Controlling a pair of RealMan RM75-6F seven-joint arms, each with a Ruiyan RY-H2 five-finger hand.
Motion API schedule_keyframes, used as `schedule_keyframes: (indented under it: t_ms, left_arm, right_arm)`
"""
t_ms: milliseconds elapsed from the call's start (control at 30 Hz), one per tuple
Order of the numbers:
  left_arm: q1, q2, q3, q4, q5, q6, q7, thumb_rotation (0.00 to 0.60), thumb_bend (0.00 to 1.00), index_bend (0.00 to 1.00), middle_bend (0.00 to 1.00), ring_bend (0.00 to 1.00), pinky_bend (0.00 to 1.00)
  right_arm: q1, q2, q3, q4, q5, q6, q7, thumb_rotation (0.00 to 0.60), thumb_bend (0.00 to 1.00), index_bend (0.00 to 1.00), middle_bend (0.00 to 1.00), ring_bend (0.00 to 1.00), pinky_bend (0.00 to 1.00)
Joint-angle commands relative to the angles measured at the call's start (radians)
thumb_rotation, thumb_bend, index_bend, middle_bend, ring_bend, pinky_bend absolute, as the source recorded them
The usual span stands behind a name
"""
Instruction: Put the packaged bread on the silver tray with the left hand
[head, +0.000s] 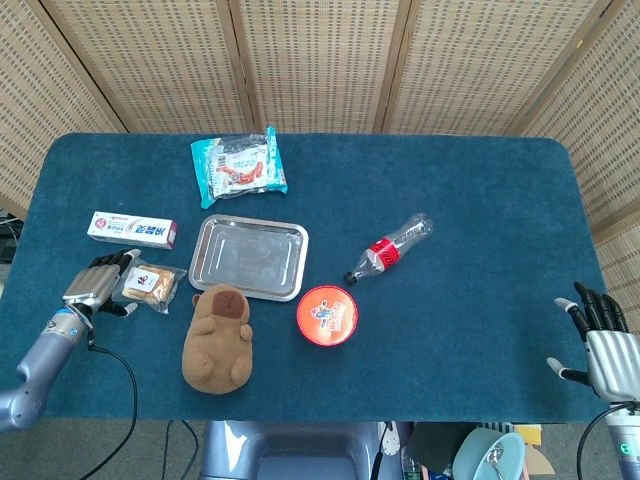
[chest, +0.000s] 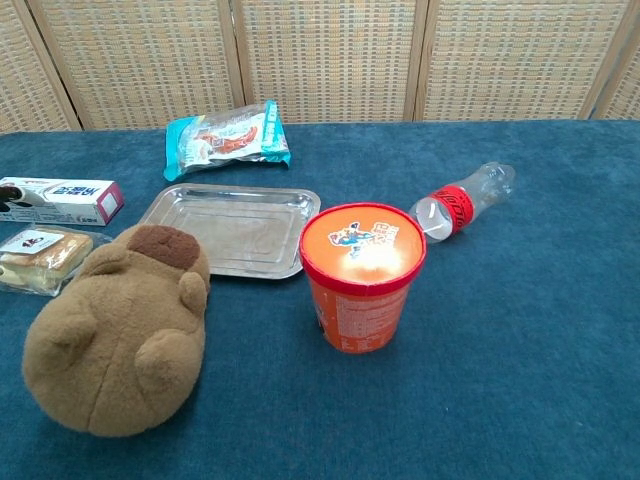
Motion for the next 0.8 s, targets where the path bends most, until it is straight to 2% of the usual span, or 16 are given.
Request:
schedule_keyframes:
  t_ms: [33, 333, 433, 567, 667, 800]
  left_arm:
    - [-0.006, -0.019, 0.001, 0.024, -0.002, -0.008, -0.012, 0.6, 0.32, 0.0, 0.0, 0.0, 0.0]
    - [-0.015, -0.076, 0.003, 0.111, 0.021, -0.046, -0.066, 0.6, 0.35, 0.01, 0.0, 0.0, 0.0]
    - [-0.008, -0.094, -0.001, 0.13, 0.042, -0.022, -0.082, 0.6, 0.4, 0.12, 0.01, 0.0, 0.07]
    - [0.001, -0.107, -0.004, 0.14, 0.057, 0.015, -0.082, 0.6, 0.44, 0.31, 0.14, 0.02, 0.19]
    - [0.006, -0.117, -0.006, 0.144, 0.058, 0.036, -0.078, 0.6, 0.46, 0.39, 0.21, 0.08, 0.26]
    - [0.009, -0.126, -0.007, 0.155, 0.062, 0.033, -0.09, 0.6, 0.46, 0.42, 0.24, 0.13, 0.3]
  right_arm:
    - [0.0, 0.002, 0.0, -0.003, -0.002, 0.002, 0.002, 0.6, 0.09, 0.17, 0.0, 0.0, 0.0]
    - [-0.005, 0.006, -0.003, -0.013, -0.013, 0.017, -0.001, 0.6, 0.09, 0.17, 0.0, 0.0, 0.0]
    - [-0.005, 0.007, -0.004, -0.015, -0.012, 0.014, -0.003, 0.6, 0.09, 0.17, 0.0, 0.0, 0.0]
    - [-0.007, 0.008, -0.008, -0.012, -0.009, 0.007, 0.002, 0.6, 0.1, 0.17, 0.0, 0.0, 0.0]
    - [-0.01, 0.007, -0.007, -0.005, -0.011, 0.014, 0.015, 0.6, 0.09, 0.17, 0.0, 0.0, 0.0]
    - [-0.014, 0.008, -0.006, -0.004, -0.017, 0.027, 0.019, 0.6, 0.09, 0.17, 0.0, 0.0, 0.0]
